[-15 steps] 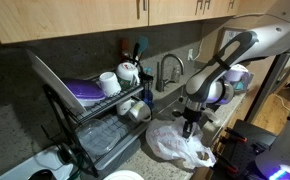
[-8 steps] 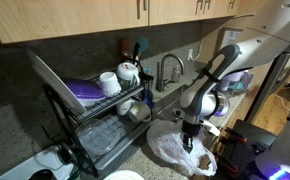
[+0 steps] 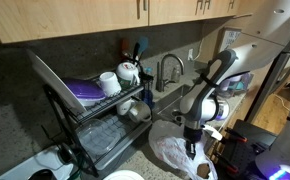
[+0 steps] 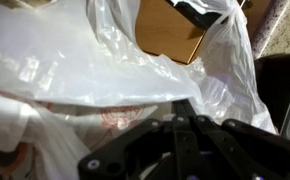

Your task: Take the white object from the white plastic and put it on the black bowl

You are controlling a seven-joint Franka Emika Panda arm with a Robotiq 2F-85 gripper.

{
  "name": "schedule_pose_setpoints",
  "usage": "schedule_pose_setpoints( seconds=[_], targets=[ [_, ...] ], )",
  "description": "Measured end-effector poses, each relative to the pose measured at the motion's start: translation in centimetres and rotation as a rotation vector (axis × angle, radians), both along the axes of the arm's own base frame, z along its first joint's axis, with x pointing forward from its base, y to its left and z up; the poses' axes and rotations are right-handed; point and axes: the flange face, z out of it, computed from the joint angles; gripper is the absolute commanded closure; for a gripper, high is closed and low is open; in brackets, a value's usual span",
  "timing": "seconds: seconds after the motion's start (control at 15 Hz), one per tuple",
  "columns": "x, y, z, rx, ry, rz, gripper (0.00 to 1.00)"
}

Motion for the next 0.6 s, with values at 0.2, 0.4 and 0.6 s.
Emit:
schedule_pose_setpoints(
  seconds=[0.2, 0.4, 0.6],
  targets=[
    [0.3, -0.2, -0.3, -0.017, 0.002, -0.02, 0.99],
    [1.5, -0.3, -0.2, -0.029, -0.012, -0.051, 0.66],
    [3.0, -0.2, 0.5, -0.031, -0.032, -0.078, 0.44]
  ],
)
